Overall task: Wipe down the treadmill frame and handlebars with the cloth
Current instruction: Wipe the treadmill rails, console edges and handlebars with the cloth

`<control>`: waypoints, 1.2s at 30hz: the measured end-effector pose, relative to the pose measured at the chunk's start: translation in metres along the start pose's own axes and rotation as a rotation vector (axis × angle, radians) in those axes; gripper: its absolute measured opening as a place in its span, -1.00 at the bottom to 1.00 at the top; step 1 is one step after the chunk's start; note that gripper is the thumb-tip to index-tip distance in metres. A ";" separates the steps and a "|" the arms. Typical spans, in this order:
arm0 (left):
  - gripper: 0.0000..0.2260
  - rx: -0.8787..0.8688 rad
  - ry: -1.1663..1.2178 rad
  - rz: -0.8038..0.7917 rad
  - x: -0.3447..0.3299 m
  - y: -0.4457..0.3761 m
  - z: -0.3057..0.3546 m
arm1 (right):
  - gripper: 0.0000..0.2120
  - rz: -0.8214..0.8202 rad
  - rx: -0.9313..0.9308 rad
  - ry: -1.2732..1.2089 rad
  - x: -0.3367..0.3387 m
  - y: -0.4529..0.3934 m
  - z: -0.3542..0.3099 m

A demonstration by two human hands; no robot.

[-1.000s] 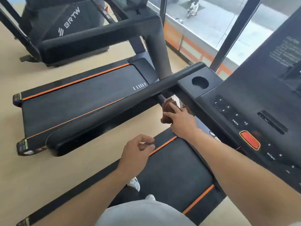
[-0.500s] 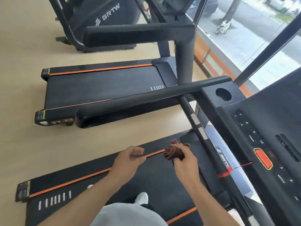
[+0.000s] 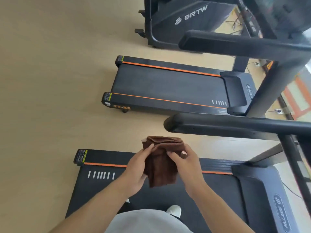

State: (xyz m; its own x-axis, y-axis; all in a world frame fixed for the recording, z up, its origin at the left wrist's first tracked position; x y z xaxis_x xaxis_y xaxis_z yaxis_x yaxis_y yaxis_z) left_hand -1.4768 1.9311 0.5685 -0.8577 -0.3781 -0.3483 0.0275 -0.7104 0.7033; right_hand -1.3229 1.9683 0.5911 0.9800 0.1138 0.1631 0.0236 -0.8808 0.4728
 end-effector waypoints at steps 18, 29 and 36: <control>-0.72 -0.101 0.095 0.067 0.157 -0.066 0.155 | -0.77 -0.172 -0.119 -0.076 -0.227 -0.060 -0.072; -0.19 -0.263 -0.717 -0.198 0.119 -0.159 0.235 | -0.74 0.055 -0.217 -0.412 -0.224 -0.181 -0.150; -0.54 -0.420 -0.598 -0.226 0.039 -0.216 0.304 | -0.72 0.040 -0.206 -0.725 -0.184 -0.232 -0.243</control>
State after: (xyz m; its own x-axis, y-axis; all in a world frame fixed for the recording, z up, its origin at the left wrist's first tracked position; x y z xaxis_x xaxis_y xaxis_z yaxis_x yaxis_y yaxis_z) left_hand -1.6724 2.2506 0.5916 -0.9943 0.1041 0.0228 -0.0915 -0.9436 0.3181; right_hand -1.5567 2.2629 0.6616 0.8656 -0.3099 -0.3933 0.0178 -0.7660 0.6426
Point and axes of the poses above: each hand's wrist, its own y-axis away from the middle knuckle, its own x-axis out of the back of the hand, z = x × y, the point moved 5 cm from there along -y, towards the middle knuckle, and after that the axes turned 2 degrees about -x, right-handed, at the moved point
